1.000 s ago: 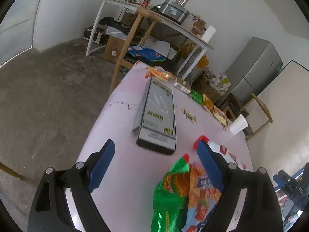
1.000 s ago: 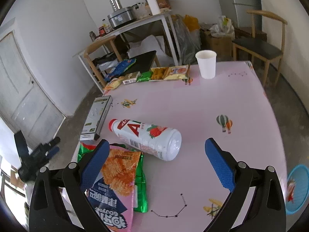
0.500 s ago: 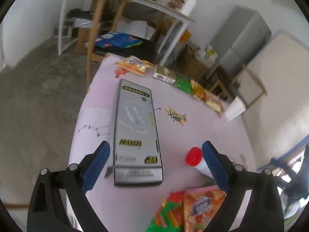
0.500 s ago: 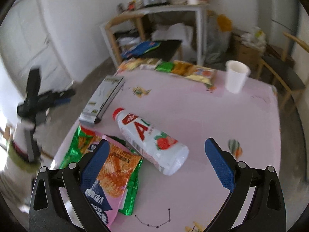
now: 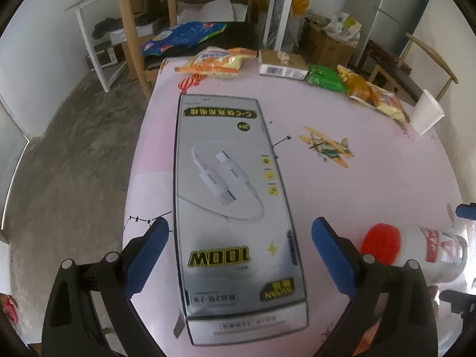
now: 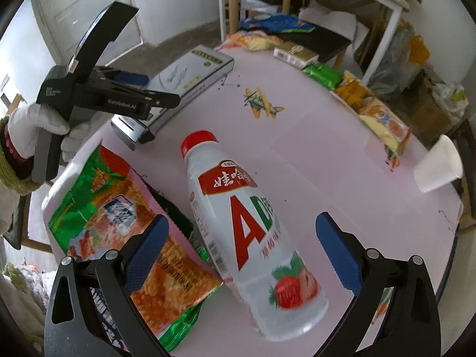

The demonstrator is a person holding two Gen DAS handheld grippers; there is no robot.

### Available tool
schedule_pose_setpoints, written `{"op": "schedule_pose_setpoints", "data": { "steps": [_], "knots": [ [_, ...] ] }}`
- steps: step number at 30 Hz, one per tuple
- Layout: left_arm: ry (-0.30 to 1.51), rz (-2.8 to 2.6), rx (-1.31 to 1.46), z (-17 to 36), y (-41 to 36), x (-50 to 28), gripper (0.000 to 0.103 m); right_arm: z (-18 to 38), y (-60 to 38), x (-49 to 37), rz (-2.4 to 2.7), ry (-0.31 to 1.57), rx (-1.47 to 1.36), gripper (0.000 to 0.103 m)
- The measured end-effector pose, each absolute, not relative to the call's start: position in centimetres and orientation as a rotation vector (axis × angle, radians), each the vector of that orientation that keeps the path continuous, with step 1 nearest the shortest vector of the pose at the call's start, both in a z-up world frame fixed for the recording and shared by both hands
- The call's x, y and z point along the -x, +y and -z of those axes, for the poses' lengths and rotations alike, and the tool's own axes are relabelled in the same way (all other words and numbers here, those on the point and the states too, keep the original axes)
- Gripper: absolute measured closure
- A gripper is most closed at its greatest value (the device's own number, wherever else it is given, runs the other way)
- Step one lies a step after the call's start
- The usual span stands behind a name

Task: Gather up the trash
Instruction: 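Grasp the white boxed cable with the left tool while the right reaches the bottle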

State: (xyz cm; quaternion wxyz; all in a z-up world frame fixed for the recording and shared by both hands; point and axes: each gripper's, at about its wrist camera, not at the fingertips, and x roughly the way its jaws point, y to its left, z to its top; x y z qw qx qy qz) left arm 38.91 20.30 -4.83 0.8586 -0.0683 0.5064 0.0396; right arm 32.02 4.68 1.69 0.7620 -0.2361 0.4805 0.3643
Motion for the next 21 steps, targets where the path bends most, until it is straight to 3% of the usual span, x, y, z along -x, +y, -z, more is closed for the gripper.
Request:
{"op": "schedule_pose_setpoints", "data": {
  "steps": [7,11,21],
  "knots": [
    [1.105,-0.097,0.171,6.3,20.9,-40.6,0.009,0.6,5.5,-34.4,-0.774,1.124,0.527,0.008],
    [1.087,-0.099,0.164,6.2,21.1,-41.1,0.014,0.9,4.7,-35.2,-0.764,1.155,0.466,0.008],
    [1.069,-0.112,0.152,6.6,21.3,-41.4,0.014,0.4,-0.8,-36.0,-0.597,1.211,0.273,0.009]
  ]
}}
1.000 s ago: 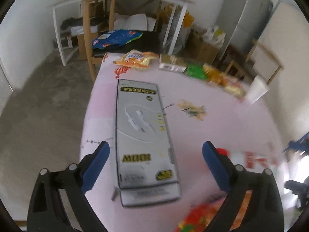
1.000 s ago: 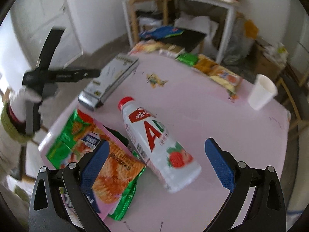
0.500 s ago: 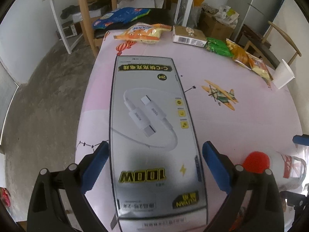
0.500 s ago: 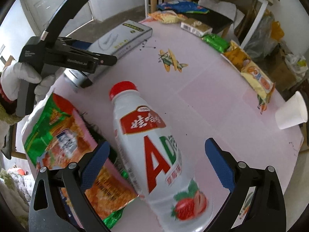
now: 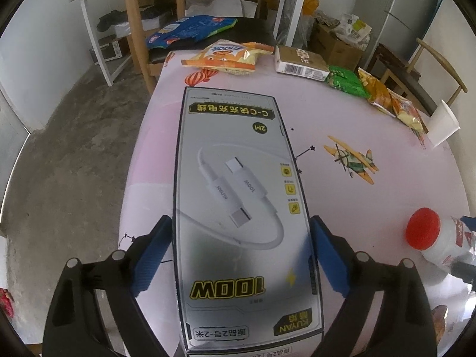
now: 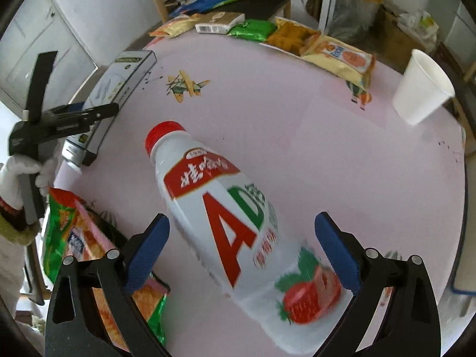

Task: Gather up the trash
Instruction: 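Grasp the white boxed cable with the left tool while the right reaches the bottle, then lift the cable box with the left tool while the right grasps the AD bottle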

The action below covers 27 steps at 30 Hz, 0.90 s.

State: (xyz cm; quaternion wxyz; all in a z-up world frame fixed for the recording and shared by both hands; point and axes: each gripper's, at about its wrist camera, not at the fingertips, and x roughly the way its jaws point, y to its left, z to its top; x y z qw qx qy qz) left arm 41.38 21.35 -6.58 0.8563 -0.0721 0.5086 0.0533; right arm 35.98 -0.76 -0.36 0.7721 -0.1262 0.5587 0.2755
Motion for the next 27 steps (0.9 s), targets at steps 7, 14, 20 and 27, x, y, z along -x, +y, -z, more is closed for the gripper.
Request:
{"op": "schedule_pose_setpoints", "data": {
  "steps": [7,14,20,27],
  "knots": [
    [1.056,-0.108,0.134,6.4,20.9,-41.4,0.017,1.4,0.9,-34.5,-0.555,1.182,0.460,0.009],
    [1.015,-0.095,0.161,4.6,21.3,-39.5,0.021,1.4,0.5,-34.9,-0.526,1.190,0.400,0.023],
    [0.950,-0.079,0.210,2.1,21.7,-36.5,0.021,0.1,-0.8,-34.2,-0.486,1.193,0.311,0.031],
    [0.868,-0.025,0.272,-1.0,21.2,-31.9,0.021,-1.7,-3.1,-31.8,-0.464,1.181,0.201,0.036]
  ]
}}
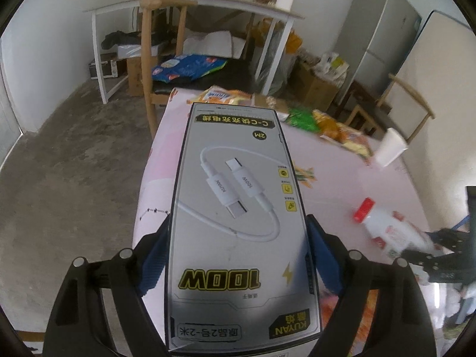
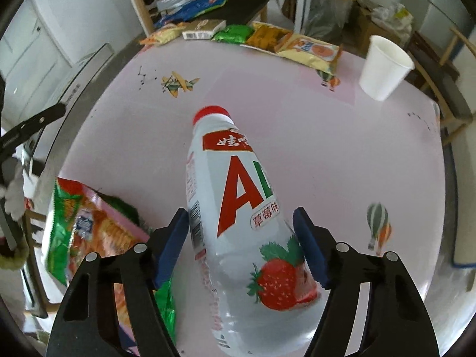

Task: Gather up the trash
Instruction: 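Lift the cable box with the left tool while the right grasps the AD bottle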

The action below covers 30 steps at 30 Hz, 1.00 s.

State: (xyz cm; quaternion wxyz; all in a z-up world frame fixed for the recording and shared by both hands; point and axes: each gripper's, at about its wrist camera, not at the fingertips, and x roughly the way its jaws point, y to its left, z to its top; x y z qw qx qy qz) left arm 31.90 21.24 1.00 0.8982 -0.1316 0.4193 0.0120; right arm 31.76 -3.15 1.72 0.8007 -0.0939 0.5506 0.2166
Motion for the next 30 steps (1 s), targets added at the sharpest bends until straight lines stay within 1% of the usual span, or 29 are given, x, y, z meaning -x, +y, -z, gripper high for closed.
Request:
{"op": "schedule_pose_setpoints", "data": {
  "steps": [7,12,19,22,26,27,28,30],
  "knots": [
    [0.810,0.073,0.329,-3.6,19.4,-26.0,0.021,-2.0,-5.9,-28.5,-0.401,1.198,0.142,0.036],
    [0.780,0.174,0.342,-5.0,16.6,-21.9,0.021,-1.6,-10.8,-24.1,-0.315,1.216,0.037,0.036],
    [0.781,0.362,0.315,-6.0,9.8,-17.3,0.021,1.0,-18.2,-18.5,-0.258,1.265,-0.228,0.036],
    [0.801,0.421,0.307,-5.9,6.9,-16.1,0.021,2.1,-18.7,-18.3,-0.269,1.291,-0.275,0.036],
    [0.822,0.459,0.273,-5.9,3.4,-15.4,0.021,1.9,-18.6,-18.8,-0.299,1.259,-0.288,0.035],
    [0.825,0.462,0.265,-5.8,2.8,-15.3,0.021,1.9,-18.7,-18.8,-0.307,1.251,-0.298,0.039],
    [0.830,0.466,0.250,-6.0,1.8,-15.2,0.021,1.9,-18.9,-18.9,-0.316,1.243,-0.312,0.041],
    [0.831,0.467,0.230,-6.1,0.7,-14.8,0.021,1.7,-19.8,-18.2,-0.330,1.218,-0.346,0.042]
  ]
}}
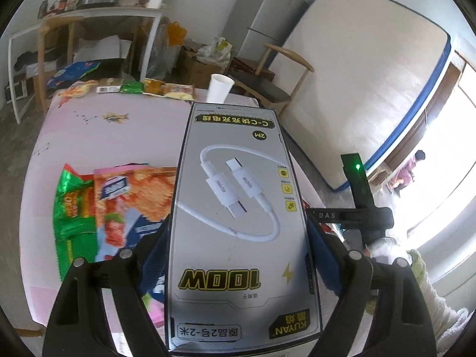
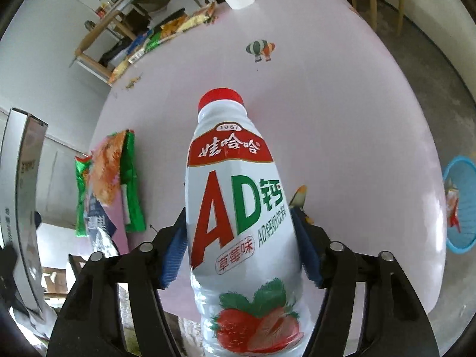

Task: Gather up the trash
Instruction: 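Lift the cable box with the left tool while the right grasps the AD bottle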

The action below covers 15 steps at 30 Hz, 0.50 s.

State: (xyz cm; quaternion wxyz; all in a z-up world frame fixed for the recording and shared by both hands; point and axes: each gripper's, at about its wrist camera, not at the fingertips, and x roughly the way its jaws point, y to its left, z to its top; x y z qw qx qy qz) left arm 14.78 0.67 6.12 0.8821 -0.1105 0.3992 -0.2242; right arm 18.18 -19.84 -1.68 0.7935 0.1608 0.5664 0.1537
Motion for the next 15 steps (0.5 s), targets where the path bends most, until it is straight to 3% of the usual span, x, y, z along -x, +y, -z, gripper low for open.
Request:
{"op": "schedule_pose_setpoints", "data": {
  "steps": [7,15],
  "knots": [
    [0.835,0.530,0.132,-7.4,-5.4,-15.7,0.021,1.1,-26.6,-14.0,-0.342,1.082,-0.595,0.043],
    [0.925,0.795,-0.022,-7.2,-19.2,-17.5,0.020,2.9,-41.3,-3.6,-0.097,0.857,-0.944,0.043]
  ]
}}
